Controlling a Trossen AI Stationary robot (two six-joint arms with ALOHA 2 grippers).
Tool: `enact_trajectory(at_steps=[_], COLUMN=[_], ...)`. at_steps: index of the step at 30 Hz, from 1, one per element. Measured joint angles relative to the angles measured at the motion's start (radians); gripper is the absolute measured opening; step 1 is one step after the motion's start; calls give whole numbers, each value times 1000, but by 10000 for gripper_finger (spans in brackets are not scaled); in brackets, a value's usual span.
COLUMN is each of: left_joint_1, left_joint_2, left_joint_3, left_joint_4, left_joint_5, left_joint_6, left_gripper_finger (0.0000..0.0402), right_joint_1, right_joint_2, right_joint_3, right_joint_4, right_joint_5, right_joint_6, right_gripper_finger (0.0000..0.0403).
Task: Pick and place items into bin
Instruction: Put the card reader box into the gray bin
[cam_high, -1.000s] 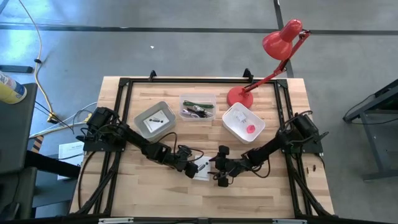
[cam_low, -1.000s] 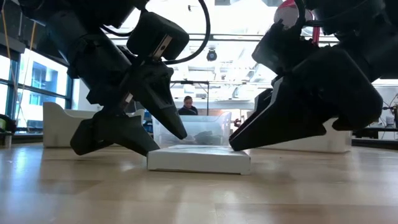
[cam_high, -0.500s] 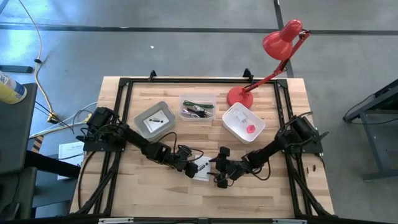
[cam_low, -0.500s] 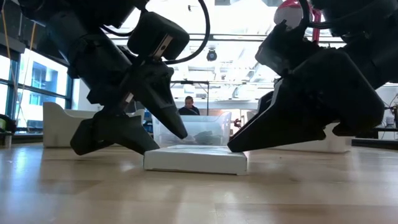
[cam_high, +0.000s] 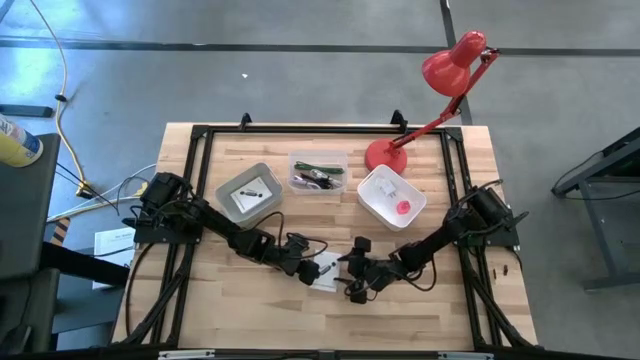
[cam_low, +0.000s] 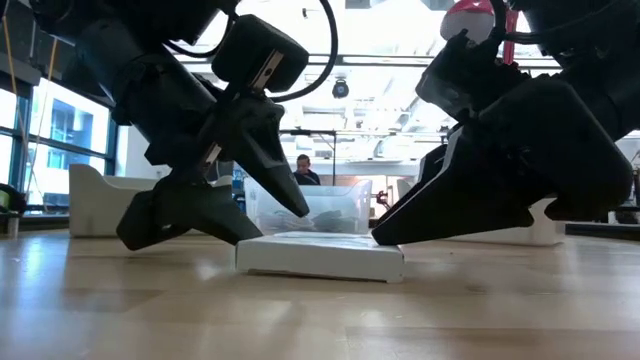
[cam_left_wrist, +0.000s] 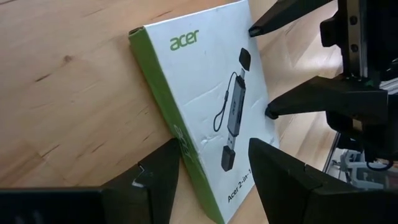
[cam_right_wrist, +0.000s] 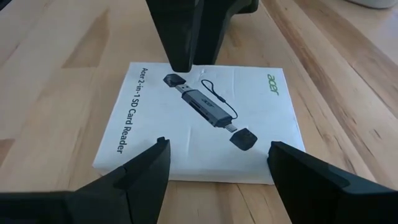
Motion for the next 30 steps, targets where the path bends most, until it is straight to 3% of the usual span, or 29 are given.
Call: enact_trajectory(at_steps=[13,30], left_joint_1=[0,-1], left_joint_2=[-4,-3], left_joint_3=[6,3], left_joint_4=[-78,-61], left_joint_5=[24,34], left_joint_6=[-19,9], left_gripper_finger=[179,179], right_joint_1=[13,37], right_joint_2=[25,56], right_joint_3=[1,1], right_joint_4=[10,35], right_joint_5=[26,58], right_joint_6=[24,56], right_gripper_finger=[259,259])
